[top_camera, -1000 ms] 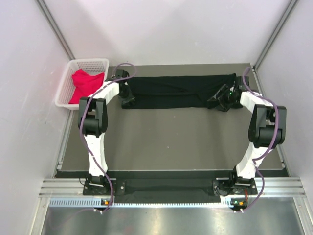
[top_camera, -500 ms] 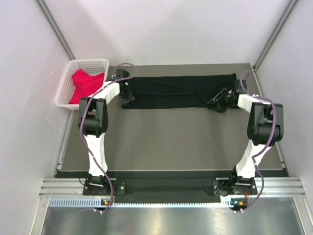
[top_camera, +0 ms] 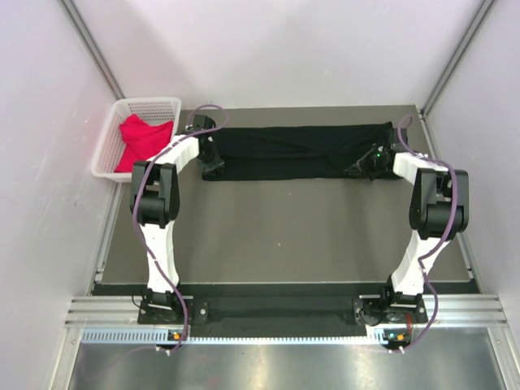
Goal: Fold and stack the t-shirts
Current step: Fold the tshirt
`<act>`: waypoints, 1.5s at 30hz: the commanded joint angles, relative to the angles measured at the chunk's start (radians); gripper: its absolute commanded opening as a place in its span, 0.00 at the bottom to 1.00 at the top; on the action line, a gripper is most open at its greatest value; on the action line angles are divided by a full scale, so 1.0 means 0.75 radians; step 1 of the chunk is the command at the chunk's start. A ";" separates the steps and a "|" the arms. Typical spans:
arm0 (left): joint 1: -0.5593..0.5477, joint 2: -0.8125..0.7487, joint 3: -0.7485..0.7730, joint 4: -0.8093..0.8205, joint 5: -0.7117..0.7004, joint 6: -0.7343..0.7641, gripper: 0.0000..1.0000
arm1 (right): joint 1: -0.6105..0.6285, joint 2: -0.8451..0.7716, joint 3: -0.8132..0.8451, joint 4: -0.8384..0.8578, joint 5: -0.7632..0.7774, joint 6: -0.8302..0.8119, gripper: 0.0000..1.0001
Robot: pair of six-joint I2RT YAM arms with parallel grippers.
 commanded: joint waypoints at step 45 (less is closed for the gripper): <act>-0.064 -0.074 0.028 -0.047 -0.185 0.066 0.48 | 0.019 0.218 0.797 -0.458 0.343 -0.713 0.58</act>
